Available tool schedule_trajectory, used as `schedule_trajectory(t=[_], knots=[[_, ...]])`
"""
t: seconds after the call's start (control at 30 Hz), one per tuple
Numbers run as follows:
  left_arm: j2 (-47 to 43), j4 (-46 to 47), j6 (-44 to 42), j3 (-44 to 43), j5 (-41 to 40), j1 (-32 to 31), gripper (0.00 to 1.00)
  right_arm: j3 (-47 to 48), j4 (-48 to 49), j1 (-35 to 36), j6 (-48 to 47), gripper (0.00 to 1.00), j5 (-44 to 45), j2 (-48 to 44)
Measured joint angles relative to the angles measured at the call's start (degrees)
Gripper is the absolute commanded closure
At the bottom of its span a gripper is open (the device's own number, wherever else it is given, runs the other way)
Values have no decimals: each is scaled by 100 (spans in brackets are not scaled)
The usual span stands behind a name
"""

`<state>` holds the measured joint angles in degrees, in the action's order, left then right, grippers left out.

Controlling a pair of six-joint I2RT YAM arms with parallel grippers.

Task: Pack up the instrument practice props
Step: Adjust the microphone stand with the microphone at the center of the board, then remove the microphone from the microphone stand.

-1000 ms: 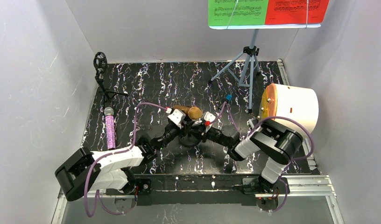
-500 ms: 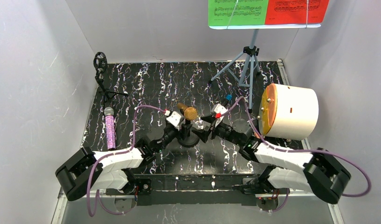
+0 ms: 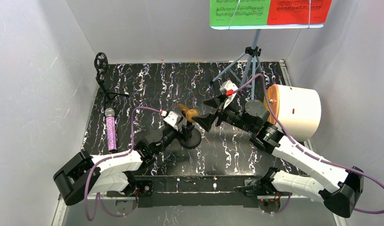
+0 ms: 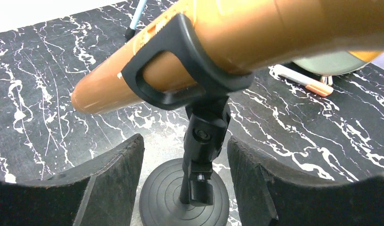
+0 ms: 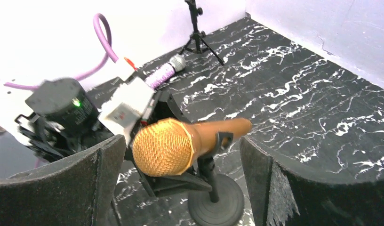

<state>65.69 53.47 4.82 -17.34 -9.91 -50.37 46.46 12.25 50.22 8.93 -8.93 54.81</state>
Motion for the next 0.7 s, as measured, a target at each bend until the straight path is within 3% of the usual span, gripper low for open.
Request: schedule_trajectory(t=[0.37,0.7], knots=[[-31,35,260,0,-22,0,38,1252,-852,0,776,9,-138,728],[0,50,463,-17,-127,0,42,1360,-1832,0,990,35,-7,1097]])
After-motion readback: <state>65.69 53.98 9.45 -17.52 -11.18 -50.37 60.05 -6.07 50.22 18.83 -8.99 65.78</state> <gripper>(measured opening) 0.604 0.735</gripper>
